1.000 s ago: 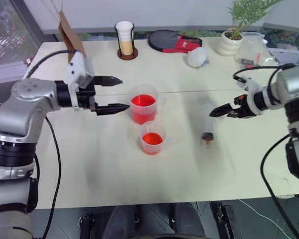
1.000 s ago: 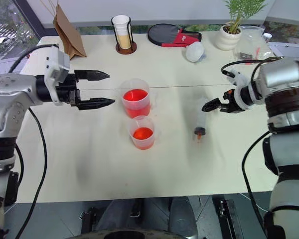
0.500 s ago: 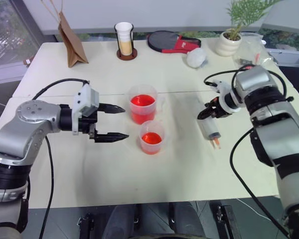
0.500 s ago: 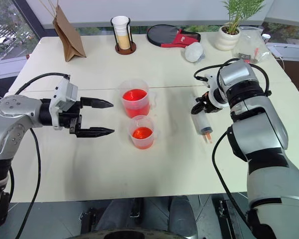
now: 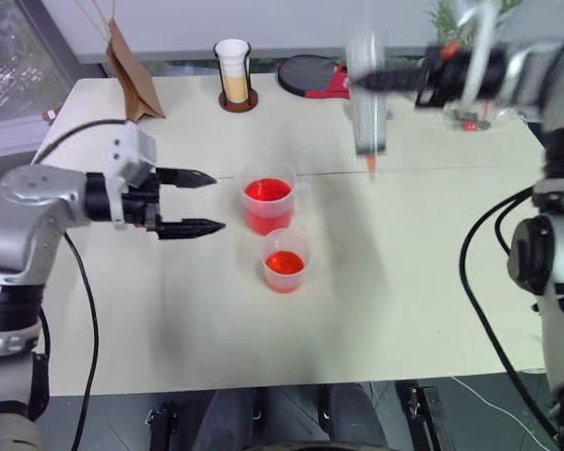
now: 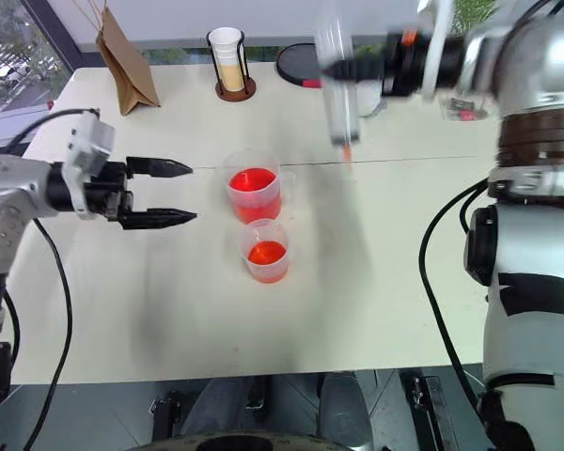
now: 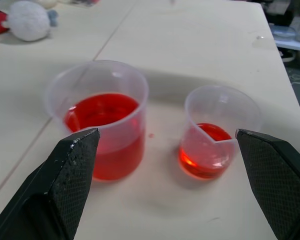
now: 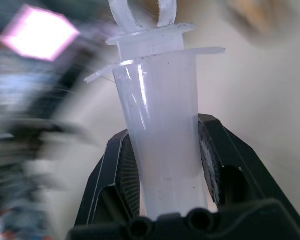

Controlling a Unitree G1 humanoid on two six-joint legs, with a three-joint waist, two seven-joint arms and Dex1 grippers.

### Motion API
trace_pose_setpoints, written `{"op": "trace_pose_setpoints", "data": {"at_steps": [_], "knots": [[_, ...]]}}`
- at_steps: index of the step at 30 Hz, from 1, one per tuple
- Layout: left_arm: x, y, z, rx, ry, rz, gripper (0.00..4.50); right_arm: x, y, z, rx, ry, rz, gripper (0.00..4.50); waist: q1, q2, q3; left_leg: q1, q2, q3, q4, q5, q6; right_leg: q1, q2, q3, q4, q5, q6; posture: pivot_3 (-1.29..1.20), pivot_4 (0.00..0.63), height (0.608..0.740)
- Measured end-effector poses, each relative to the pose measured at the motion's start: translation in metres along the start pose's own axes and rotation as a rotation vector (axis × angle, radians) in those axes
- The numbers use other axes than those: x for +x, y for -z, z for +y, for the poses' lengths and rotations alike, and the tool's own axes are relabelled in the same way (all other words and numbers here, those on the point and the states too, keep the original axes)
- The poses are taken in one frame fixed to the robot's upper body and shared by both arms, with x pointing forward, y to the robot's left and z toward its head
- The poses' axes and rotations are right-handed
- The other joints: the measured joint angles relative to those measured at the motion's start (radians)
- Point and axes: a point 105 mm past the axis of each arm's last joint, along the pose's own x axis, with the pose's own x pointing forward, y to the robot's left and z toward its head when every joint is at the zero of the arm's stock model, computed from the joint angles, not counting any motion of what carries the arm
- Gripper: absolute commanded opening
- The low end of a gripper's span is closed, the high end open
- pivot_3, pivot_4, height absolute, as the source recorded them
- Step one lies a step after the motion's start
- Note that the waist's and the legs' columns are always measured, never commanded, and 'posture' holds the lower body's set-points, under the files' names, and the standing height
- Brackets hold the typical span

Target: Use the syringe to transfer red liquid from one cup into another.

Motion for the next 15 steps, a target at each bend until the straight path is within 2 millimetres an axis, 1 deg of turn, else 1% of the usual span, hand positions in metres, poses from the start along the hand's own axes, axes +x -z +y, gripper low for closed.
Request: {"op": "trace_pose_setpoints", "data": {"at_steps": [1, 2, 3, 5, 6, 7, 8, 10, 12, 15], "knots": [[-0.001, 0.001, 0.000, -0.004, 0.005, 0.003, 4.50, -0.001, 0.000, 0.014, -0.056, -0.048, -0.033, 1.32, 0.001, -0.002, -0.001, 0.001, 0.000, 0.000, 0.000, 0.000, 0.000, 0.002, 0.000, 0.000, 0.000, 0.000, 0.000, 0.00, 0.150, 0.740], [-0.002, 0.001, 0.000, -0.011, 0.006, 0.008, 4.50, 0.000, 0.010, 0.024, -0.082, -0.085, -0.051, 1.32, 0.002, -0.006, -0.003, 0.001, 0.000, -0.001, 0.001, 0.000, 0.000, 0.003, 0.000, 0.000, -0.001, 0.000, 0.000, 0.00, 0.150, 0.740], [-0.003, 0.002, 0.001, -0.019, 0.005, 0.012, 4.50, 0.004, 0.024, 0.028, -0.072, -0.113, -0.054, 1.32, 0.002, -0.006, -0.004, 0.002, 0.000, -0.001, 0.003, 0.000, 0.000, 0.005, 0.000, 0.001, -0.001, 0.000, 0.000, 0.00, 0.150, 0.740], [-0.006, 0.002, 0.002, -0.033, 0.006, 0.017, 4.50, 0.018, 0.060, 0.037, 0.027, -0.179, -0.096, 1.32, 0.001, -0.006, -0.003, 0.002, -0.001, 0.000, 0.005, 0.000, 0.001, 0.005, 0.000, 0.003, -0.001, 0.000, 0.000, 0.00, 0.150, 0.740], [-0.006, 0.000, 0.003, -0.030, 0.006, 0.015, 4.50, 0.024, 0.074, 0.039, 0.062, -0.192, -0.107, 1.32, 0.003, -0.006, -0.003, 0.001, -0.001, 0.000, 0.005, 0.000, 0.001, 0.004, 0.000, 0.004, -0.001, 0.000, 0.000, 0.00, 0.150, 0.740], [-0.007, -0.003, 0.004, -0.024, 0.005, 0.016, 4.50, 0.029, 0.089, 0.043, 0.082, -0.200, -0.108, 1.32, 0.006, -0.006, -0.003, 0.001, -0.002, 0.000, 0.006, 0.000, 0.001, 0.003, 0.000, 0.004, 0.002, 0.000, 0.000, 0.00, 0.150, 0.740], [-0.009, -0.006, 0.006, -0.018, 0.004, 0.018, 4.50, 0.033, 0.099, 0.046, 0.064, -0.192, -0.109, 1.32, 0.009, -0.006, -0.003, 0.001, -0.002, -0.001, 0.006, 0.001, 0.000, 0.002, 0.000, 0.004, 0.006, 0.000, 0.000, 0.00, 0.150, 0.740], [-0.014, -0.011, 0.009, -0.017, -0.005, 0.025, 4.50, 0.039, 0.109, 0.052, 0.013, -0.189, -0.119, 1.32, 0.006, -0.006, -0.003, 0.002, -0.002, -0.001, 0.006, 0.001, 0.000, 0.001, 0.000, 0.005, 0.010, 0.000, 0.000, 0.00, 0.150, 0.740], [-0.015, -0.017, 0.011, -0.011, -0.006, 0.017, 4.50, 0.043, 0.116, 0.053, -0.018, -0.180, -0.136, 1.32, 0.003, -0.006, -0.003, 0.002, -0.002, -0.001, 0.006, 0.001, -0.001, 0.001, 0.000, 0.005, 0.011, 0.000, 0.000, 0.00, 0.150, 0.740], [-0.014, -0.025, 0.009, -0.019, 0.018, 0.000, 4.50, 0.050, 0.139, 0.048, -0.048, -0.141, -0.128, 1.32, -0.001, -0.006, -0.003, 0.003, -0.002, -0.001, 0.006, 0.001, -0.001, 0.000, 0.000, 0.005, 0.011, 0.000, 0.000, 0.00, 0.150, 0.740]]}}
